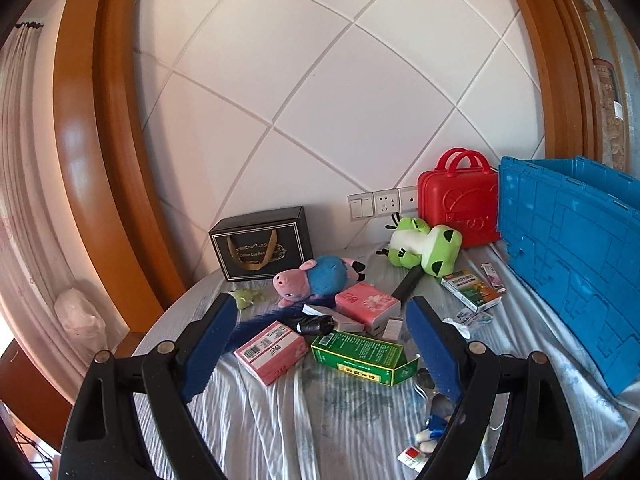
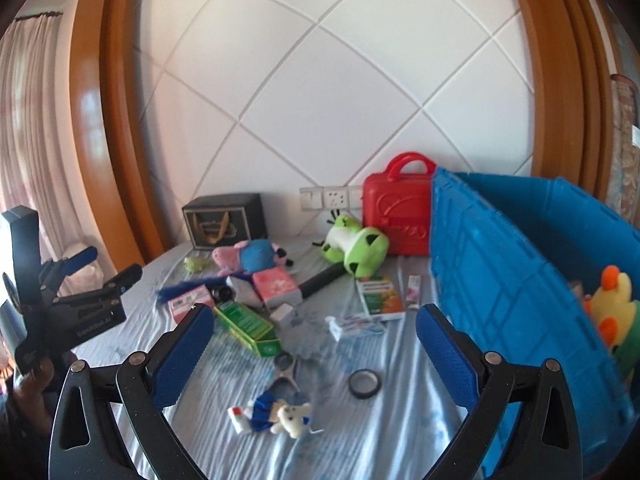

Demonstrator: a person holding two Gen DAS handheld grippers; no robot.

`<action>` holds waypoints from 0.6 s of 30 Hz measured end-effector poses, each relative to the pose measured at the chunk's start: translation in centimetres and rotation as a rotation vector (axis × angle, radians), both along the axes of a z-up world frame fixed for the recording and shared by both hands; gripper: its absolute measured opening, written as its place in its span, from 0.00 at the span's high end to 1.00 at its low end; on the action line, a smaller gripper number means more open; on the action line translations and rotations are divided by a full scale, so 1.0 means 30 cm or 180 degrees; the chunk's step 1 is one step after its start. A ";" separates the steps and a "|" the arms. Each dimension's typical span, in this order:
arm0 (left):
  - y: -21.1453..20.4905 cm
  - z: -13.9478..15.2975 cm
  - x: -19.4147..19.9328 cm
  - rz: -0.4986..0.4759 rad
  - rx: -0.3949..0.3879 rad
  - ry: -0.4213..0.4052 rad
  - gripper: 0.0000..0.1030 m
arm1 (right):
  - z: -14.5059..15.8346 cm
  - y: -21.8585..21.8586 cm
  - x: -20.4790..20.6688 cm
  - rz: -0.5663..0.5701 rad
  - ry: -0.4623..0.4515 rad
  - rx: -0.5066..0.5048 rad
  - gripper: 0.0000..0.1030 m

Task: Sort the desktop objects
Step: 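Grasp the white-red pill bottle with the left tool while the right tool grasps the white bear plush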

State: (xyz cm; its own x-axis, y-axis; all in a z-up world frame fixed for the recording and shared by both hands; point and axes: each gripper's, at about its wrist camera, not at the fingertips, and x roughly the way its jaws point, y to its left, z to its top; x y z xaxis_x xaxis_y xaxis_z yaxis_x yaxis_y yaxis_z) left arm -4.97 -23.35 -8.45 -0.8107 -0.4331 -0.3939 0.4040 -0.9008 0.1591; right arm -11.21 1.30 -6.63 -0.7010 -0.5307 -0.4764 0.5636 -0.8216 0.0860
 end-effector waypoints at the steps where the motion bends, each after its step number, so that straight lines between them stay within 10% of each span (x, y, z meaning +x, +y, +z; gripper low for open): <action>1: -0.012 -0.010 -0.002 0.0022 -0.0019 0.0005 0.16 | -0.017 -0.017 -0.003 0.0016 -0.0022 0.0015 0.01; 18: -0.027 -0.300 -0.080 0.0051 0.0179 -0.0369 0.16 | -0.586 -0.259 -0.141 0.1111 -0.0785 0.0860 0.02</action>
State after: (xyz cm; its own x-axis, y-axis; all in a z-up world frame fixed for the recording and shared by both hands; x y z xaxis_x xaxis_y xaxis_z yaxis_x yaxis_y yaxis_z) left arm -7.37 -24.15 -17.45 -0.7514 -0.4202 -0.5087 0.4002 -0.9032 0.1550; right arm -15.45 -6.47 -24.19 -0.3530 -0.5483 -0.7582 0.7983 -0.5991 0.0616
